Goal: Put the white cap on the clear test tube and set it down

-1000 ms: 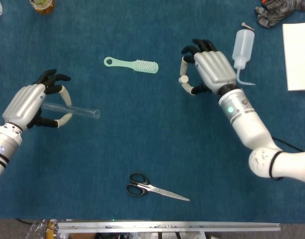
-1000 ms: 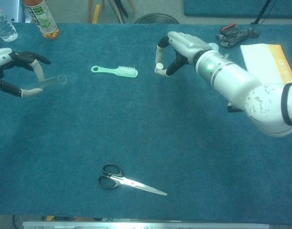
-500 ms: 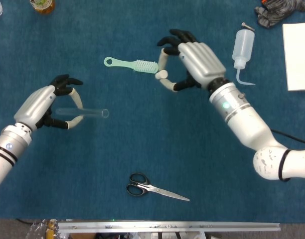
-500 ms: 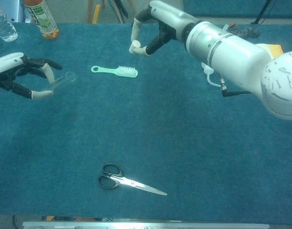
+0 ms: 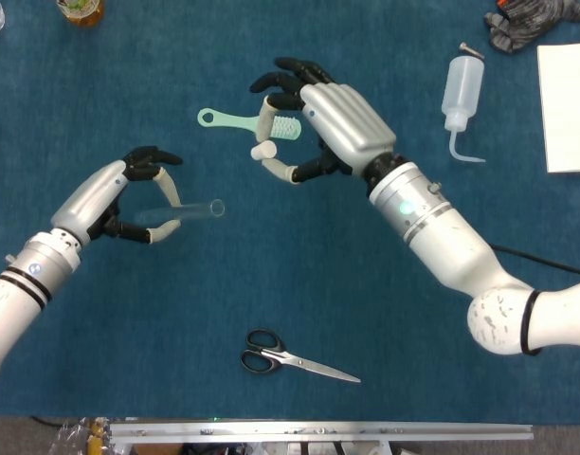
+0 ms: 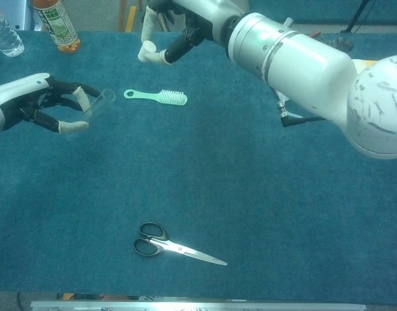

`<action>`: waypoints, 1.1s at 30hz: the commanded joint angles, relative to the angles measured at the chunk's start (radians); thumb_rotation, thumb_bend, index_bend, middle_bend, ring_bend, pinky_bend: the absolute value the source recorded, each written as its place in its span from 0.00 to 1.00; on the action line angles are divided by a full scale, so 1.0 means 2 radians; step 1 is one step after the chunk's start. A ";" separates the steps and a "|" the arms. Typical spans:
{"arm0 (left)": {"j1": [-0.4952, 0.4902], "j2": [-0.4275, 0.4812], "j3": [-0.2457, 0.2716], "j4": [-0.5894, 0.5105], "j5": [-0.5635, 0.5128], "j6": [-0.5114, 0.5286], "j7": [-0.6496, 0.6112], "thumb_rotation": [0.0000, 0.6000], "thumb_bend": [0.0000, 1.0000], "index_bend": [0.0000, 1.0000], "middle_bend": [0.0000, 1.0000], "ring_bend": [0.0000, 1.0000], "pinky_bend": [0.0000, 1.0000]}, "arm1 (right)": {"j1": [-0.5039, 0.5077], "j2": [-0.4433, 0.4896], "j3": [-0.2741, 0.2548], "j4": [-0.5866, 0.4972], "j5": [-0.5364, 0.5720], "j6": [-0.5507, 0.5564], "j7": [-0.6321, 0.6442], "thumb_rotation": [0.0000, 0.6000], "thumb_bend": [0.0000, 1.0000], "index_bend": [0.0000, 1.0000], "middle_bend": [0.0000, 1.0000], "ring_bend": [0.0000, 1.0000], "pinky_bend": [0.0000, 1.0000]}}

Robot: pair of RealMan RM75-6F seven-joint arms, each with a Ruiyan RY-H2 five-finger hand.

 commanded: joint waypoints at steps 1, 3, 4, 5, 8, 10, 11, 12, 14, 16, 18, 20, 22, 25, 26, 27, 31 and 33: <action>-0.003 -0.003 -0.002 0.003 -0.001 -0.006 -0.011 1.00 0.34 0.60 0.17 0.00 0.16 | 0.003 0.002 -0.001 -0.003 -0.001 0.000 0.007 1.00 0.29 0.60 0.24 0.00 0.02; -0.005 -0.004 -0.003 0.005 -0.001 -0.010 -0.018 1.00 0.34 0.60 0.17 0.00 0.16 | 0.005 0.003 -0.002 -0.004 -0.001 0.000 0.011 1.00 0.29 0.60 0.24 0.00 0.02; -0.006 -0.005 -0.003 0.007 -0.001 -0.011 -0.019 1.00 0.34 0.60 0.17 0.00 0.16 | 0.007 0.004 -0.002 -0.005 -0.001 0.000 0.013 1.00 0.29 0.60 0.24 0.00 0.02; -0.007 -0.006 -0.003 0.010 -0.001 -0.012 -0.021 1.00 0.34 0.60 0.17 0.00 0.16 | 0.008 0.004 -0.003 -0.006 -0.002 0.001 0.015 1.00 0.29 0.60 0.24 0.00 0.02; -0.009 -0.009 -0.005 0.013 -0.003 -0.015 -0.025 1.00 0.34 0.60 0.17 0.00 0.16 | 0.012 0.005 -0.004 -0.009 -0.001 0.001 0.021 1.00 0.29 0.60 0.24 0.00 0.02; -0.011 -0.010 -0.006 0.016 -0.005 -0.018 -0.028 1.00 0.34 0.60 0.17 0.00 0.16 | 0.015 0.004 -0.005 -0.010 -0.002 0.001 0.024 1.00 0.29 0.60 0.24 0.00 0.02; -0.012 -0.012 -0.006 0.017 -0.005 -0.020 -0.030 1.00 0.34 0.60 0.17 0.00 0.16 | 0.017 0.003 -0.006 -0.011 -0.002 0.002 0.025 1.00 0.29 0.60 0.24 0.00 0.02; -0.013 -0.012 -0.006 0.018 -0.006 -0.021 -0.030 1.00 0.34 0.60 0.17 0.00 0.16 | 0.018 0.002 -0.007 -0.012 -0.003 0.002 0.027 1.00 0.29 0.60 0.24 0.00 0.02; -0.014 -0.014 -0.007 0.019 -0.007 -0.023 -0.032 1.00 0.34 0.60 0.17 0.00 0.16 | 0.021 0.001 -0.008 -0.014 -0.003 0.002 0.031 1.00 0.29 0.60 0.24 0.00 0.02; -0.015 -0.015 -0.008 0.018 -0.007 -0.024 -0.035 1.00 0.34 0.60 0.17 0.00 0.16 | 0.023 -0.001 -0.011 -0.015 -0.005 0.003 0.032 1.00 0.29 0.60 0.24 0.00 0.02; -0.017 -0.014 -0.009 0.017 -0.007 -0.027 -0.041 1.00 0.34 0.60 0.17 0.00 0.16 | 0.026 -0.002 -0.014 -0.016 -0.006 0.003 0.033 1.00 0.29 0.60 0.24 0.00 0.02; -0.018 -0.013 -0.009 0.017 -0.005 -0.029 -0.044 1.00 0.34 0.60 0.17 0.00 0.16 | 0.028 -0.003 -0.016 -0.017 -0.006 0.004 0.035 1.00 0.29 0.60 0.24 0.00 0.02; -0.019 -0.010 -0.010 0.015 -0.003 -0.033 -0.056 1.00 0.34 0.60 0.17 0.00 0.16 | 0.028 -0.003 -0.018 -0.018 -0.007 0.005 0.039 1.00 0.29 0.60 0.24 0.00 0.02; -0.021 -0.009 -0.011 0.017 0.001 -0.036 -0.065 1.00 0.34 0.60 0.17 0.00 0.16 | 0.029 -0.002 -0.020 -0.019 -0.008 0.003 0.043 1.00 0.29 0.60 0.24 0.00 0.02; -0.022 -0.009 -0.010 0.018 0.003 -0.036 -0.068 1.00 0.34 0.60 0.17 0.00 0.16 | 0.029 -0.002 -0.022 -0.020 -0.009 0.003 0.044 1.00 0.29 0.60 0.24 0.00 0.02; -0.022 -0.010 -0.011 0.018 0.004 -0.036 -0.070 1.00 0.34 0.60 0.17 0.00 0.16 | 0.030 -0.001 -0.022 -0.020 -0.009 0.003 0.045 1.00 0.29 0.60 0.24 0.00 0.02; -0.024 -0.010 -0.010 0.021 0.008 -0.038 -0.079 1.00 0.34 0.60 0.17 0.00 0.16 | 0.031 0.000 -0.025 -0.021 -0.011 0.001 0.051 1.00 0.29 0.60 0.24 0.00 0.02; -0.024 -0.010 -0.010 0.022 0.010 -0.038 -0.080 1.00 0.34 0.60 0.17 0.00 0.16 | 0.032 -0.001 -0.026 -0.021 -0.011 0.000 0.054 1.00 0.29 0.60 0.24 0.00 0.02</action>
